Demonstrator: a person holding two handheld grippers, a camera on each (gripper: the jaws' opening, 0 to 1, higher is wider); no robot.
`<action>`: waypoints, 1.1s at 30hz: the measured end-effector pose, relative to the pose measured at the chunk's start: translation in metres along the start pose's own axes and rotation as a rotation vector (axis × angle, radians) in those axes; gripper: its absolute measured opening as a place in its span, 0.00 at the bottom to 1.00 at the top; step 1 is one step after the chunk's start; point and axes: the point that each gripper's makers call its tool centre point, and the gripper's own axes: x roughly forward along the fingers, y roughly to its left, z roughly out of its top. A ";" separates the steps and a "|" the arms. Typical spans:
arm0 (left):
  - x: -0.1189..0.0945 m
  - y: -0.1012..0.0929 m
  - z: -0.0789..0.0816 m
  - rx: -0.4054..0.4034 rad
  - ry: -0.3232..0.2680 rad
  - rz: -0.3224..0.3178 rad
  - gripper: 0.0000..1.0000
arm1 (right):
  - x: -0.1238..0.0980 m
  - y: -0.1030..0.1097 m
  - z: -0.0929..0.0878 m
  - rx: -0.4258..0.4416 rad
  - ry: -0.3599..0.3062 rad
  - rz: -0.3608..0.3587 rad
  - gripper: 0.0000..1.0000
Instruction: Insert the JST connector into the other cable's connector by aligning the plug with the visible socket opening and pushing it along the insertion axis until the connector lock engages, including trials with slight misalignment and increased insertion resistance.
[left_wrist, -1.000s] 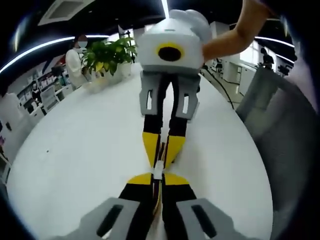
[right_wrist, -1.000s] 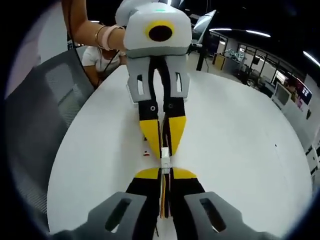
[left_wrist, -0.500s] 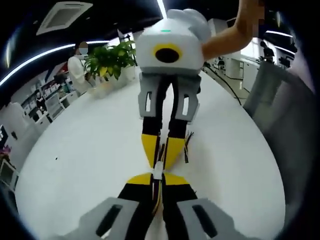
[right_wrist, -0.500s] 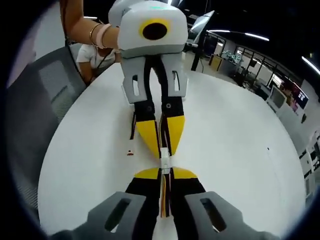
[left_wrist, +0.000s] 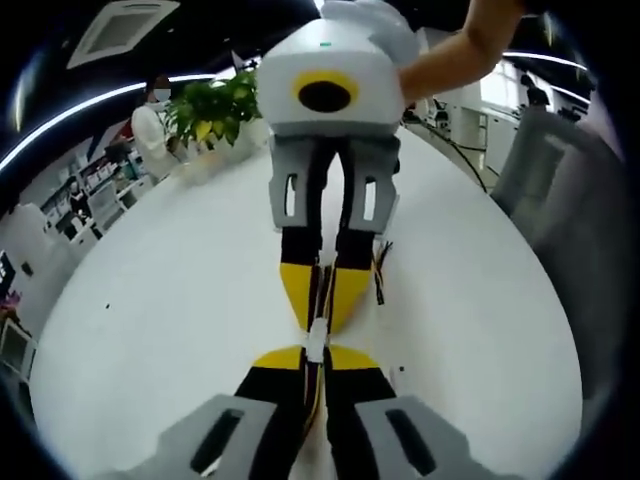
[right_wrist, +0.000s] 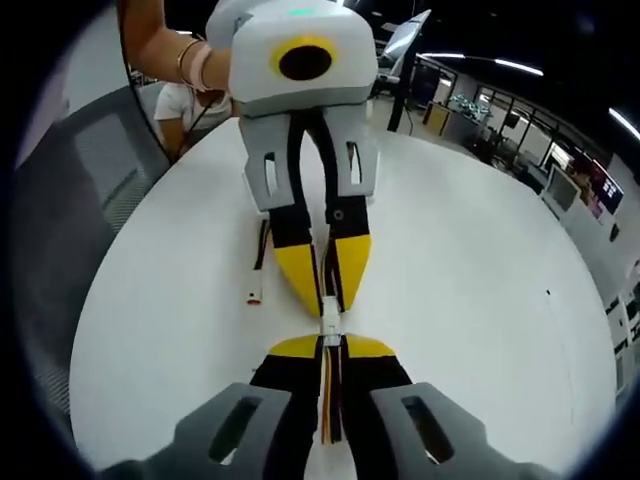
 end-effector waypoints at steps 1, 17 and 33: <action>0.001 0.001 -0.001 -0.006 0.005 0.006 0.00 | 0.000 0.000 0.000 0.005 0.000 0.000 0.04; 0.000 0.003 -0.003 -0.055 -0.001 0.024 0.00 | 0.001 0.002 0.000 0.008 -0.022 0.008 0.05; -0.016 0.005 -0.001 -0.025 0.010 0.058 0.04 | -0.020 -0.005 0.006 0.038 -0.051 -0.053 0.09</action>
